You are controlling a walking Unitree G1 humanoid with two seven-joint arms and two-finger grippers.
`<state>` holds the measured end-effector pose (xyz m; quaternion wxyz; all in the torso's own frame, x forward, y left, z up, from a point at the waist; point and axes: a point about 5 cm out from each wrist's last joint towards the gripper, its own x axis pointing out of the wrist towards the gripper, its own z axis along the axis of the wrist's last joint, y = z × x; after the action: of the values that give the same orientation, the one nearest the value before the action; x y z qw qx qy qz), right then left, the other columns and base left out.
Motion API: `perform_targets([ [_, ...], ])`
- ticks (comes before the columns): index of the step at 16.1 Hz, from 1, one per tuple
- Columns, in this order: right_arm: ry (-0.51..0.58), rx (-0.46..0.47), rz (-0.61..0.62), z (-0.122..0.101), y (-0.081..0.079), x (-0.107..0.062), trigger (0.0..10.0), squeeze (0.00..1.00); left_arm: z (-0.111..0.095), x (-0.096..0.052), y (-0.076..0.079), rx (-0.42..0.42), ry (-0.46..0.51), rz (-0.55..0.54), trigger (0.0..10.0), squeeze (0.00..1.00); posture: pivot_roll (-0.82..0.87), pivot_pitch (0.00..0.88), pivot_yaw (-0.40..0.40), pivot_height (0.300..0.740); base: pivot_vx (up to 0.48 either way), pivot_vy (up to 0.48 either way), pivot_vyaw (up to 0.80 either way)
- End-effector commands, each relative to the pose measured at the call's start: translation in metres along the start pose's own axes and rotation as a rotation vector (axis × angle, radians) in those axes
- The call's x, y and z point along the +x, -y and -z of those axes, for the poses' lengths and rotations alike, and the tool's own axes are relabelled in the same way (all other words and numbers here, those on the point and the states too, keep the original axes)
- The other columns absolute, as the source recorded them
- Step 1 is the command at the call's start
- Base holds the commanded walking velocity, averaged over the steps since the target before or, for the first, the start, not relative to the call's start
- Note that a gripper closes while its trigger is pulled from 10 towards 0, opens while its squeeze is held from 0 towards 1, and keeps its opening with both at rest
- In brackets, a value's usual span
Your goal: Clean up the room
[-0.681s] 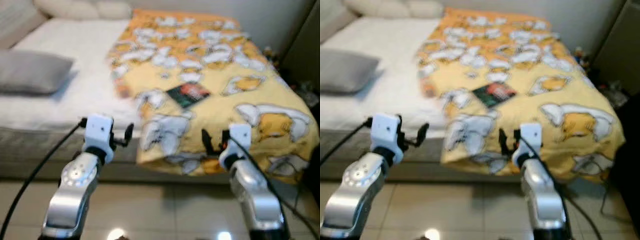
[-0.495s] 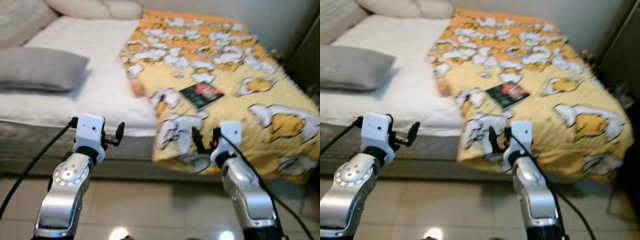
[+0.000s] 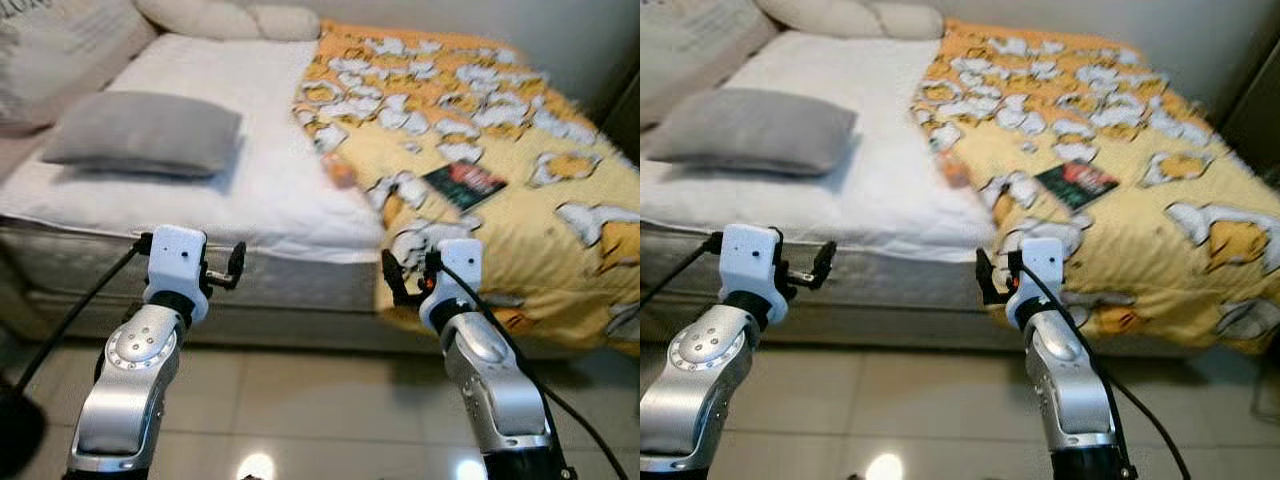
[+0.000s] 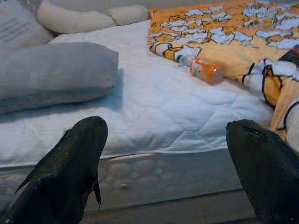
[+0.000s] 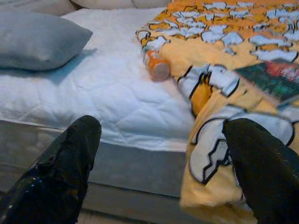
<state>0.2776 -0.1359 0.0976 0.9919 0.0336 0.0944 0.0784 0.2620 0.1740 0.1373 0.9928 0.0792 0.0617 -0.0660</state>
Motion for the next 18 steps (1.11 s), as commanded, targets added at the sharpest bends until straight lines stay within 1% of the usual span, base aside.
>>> perform_targets([
  [1, 0.004, 0.01, 0.022, -0.001, 0.005, -0.001, 10.0, 0.0, -0.003, 0.001, 0.004, 0.003, 0.01, 0.018, 10.0, 0.0, -0.01, 0.0, -0.024, 0.74, 0.0, 0.48, 0.0],
  [4, 0.003, 0.016, 0.019, 0.0, 0.004, -0.001, 10.0, 0.0, -0.003, 0.0, 0.002, 0.004, 0.011, 0.013, 10.0, 0.0, 0.0, 0.0, -0.024, 0.74, 0.0, 0.48, 0.0],
  [5, 0.004, 0.018, 0.017, -0.001, 0.003, 0.0, 10.0, 0.0, -0.003, -0.001, 0.002, -0.012, 0.017, 0.006, 10.0, 0.0, 0.0, 0.0, -0.024, 0.74, 0.0, 0.368, 0.0],
  [7, 0.006, 0.026, 0.011, -0.001, 0.003, 0.0, 10.0, 0.0, -0.008, -0.001, 0.003, -0.039, 0.034, 0.01, 10.0, 0.0, 0.0, 0.0, -0.025, 0.74, 0.0, 0.0, 0.0],
  [8, 0.007, 0.036, -0.001, -0.001, 0.002, 0.0, 10.0, 0.0, -0.006, 0.0, 0.002, -0.02, 0.021, 0.002, 10.0, 0.0, 0.0, 0.0, -0.026, 0.74, 0.0, 0.0, 0.0],
  [10, 0.007, 0.043, -0.026, -0.002, -0.001, 0.0, 10.0, 0.0, -0.005, 0.0, 0.0, -0.029, 0.021, -0.009, 10.0, 0.0, 0.0, 0.0, -0.028, 0.74, 0.0, 0.0, 0.0],
  [11, 0.007, 0.047, -0.029, -0.002, -0.001, 0.0, 10.0, 0.0, -0.006, 0.0, -0.001, -0.02, 0.026, -0.007, 10.0, 0.0, 0.0, 0.0, -0.029, 0.74, 0.315, 0.0, 0.0],
  [13, -0.006, -0.006, -0.065, -0.002, -0.004, 0.001, 10.0, 0.0, -0.006, -0.001, -0.001, -0.018, 0.025, -0.006, 10.0, 0.0, 0.0, 0.0, -0.032, 0.74, 0.36, 0.0, 0.0],
  [15, -0.011, -0.021, -0.085, -0.002, -0.006, 0.002, 10.0, 0.0, -0.006, -0.001, 0.0, -0.016, 0.024, -0.006, 10.0, 0.0, 0.0, 0.0, -0.034, 0.74, 0.362, 0.0, 0.8],
  [16, -0.01, -0.021, -0.089, -0.002, -0.007, 0.002, 10.0, 0.0, -0.006, 0.0, 0.0, -0.015, 0.023, -0.005, 10.0, 0.0, 0.01, 0.0, -0.035, 0.74, 0.36, 0.0, 0.8],
  [17, -0.003, 0.021, -0.08, -0.002, -0.006, 0.003, 10.0, 0.0, -0.006, 0.0, 0.0, -0.014, 0.023, -0.005, 10.0, 0.0, 0.01, 0.0, -0.036, 0.74, 0.364, 0.0, 0.0],
  [18, -0.003, 0.029, -0.073, -0.003, -0.005, 0.003, 10.0, 0.0, -0.006, 0.0, 0.0, -0.013, 0.023, -0.005, 10.0, 0.0, 0.01, 0.0, -0.037, 0.74, 0.36, 0.0, 0.0],
])
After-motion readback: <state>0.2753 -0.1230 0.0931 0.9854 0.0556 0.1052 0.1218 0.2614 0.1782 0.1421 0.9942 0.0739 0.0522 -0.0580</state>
